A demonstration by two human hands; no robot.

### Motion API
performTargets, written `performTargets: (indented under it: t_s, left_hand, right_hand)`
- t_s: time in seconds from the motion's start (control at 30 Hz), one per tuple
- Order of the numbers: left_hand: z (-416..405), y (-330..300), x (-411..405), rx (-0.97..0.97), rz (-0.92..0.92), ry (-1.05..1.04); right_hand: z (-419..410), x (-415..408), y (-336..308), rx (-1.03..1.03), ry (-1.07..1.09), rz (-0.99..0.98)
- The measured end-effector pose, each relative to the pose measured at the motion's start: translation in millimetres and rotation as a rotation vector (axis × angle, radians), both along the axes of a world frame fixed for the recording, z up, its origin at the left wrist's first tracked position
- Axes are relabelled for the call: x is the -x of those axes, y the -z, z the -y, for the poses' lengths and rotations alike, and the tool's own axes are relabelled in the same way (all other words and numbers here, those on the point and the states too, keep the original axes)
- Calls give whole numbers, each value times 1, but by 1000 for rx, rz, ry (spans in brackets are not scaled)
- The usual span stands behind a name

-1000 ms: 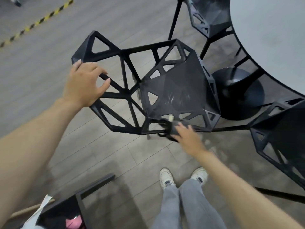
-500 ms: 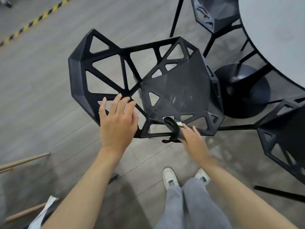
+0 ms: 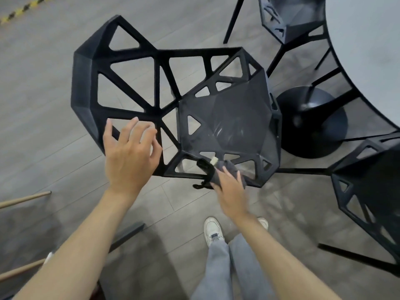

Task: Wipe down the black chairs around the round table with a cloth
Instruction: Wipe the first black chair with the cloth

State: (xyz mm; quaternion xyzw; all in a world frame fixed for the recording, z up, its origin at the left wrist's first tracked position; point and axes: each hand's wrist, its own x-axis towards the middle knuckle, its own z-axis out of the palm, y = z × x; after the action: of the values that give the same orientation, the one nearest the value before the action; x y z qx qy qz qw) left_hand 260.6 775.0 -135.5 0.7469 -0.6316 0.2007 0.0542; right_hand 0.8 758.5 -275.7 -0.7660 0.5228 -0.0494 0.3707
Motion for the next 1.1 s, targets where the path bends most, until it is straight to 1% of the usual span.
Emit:
performTargets:
  t_s: [0.1, 0.17, 0.23, 0.37, 0.43, 0.5, 0.57, 0.7, 0.77, 0.83, 0.87, 0.97, 1.03, 1.1]
  left_hand:
    - [-6, 0, -21, -37, 25, 75]
    - [-9, -1, -33, -36, 44, 109]
    - [-10, -1, -38, -30, 45, 136]
    - [-10, 0, -35, -9, 54, 127]
    - [-10, 0, -34, 4, 33, 105]
    - [-10, 0, -32, 4, -4, 99]
    - [-9, -2, -30, -14, -41, 102]
    - [-11, -7, -21, 4, -145, 132]
    - [-16, 0, -2, -1, -235, 178]
    - [-24, 18, 22, -75, -335, 216]
    - [-27, 30, 31, -110, -386, 197]
    - [-33, 62, 42, -174, -513, 18]
    - [-34, 73, 41, -218, -538, -54]
    - [-34, 81, 41, -261, -520, -56]
  right_hand:
    - [-9, -38, -1, 35, -94, 55]
    - [-6, -33, 5, 28, -216, 73]
    - [0, -13, 8, 5, -270, 60]
    - [6, 68, 22, -76, -123, -45]
    - [8, 111, 29, -124, -105, -67]
    - [13, 129, 33, -203, -86, -88]
    - [22, 120, 23, -308, -21, -84]
    - [38, 67, -12, -339, 126, 99]
    - [35, 31, -20, -336, 48, 61]
    - [27, 5, -17, -286, -92, -16]
    - [27, -3, -13, -261, -121, -64]
    - [46, -17, 5, -344, -115, -123]
    - [61, -26, 11, -420, -145, -150]
    - [69, -31, 5, -442, -167, -170]
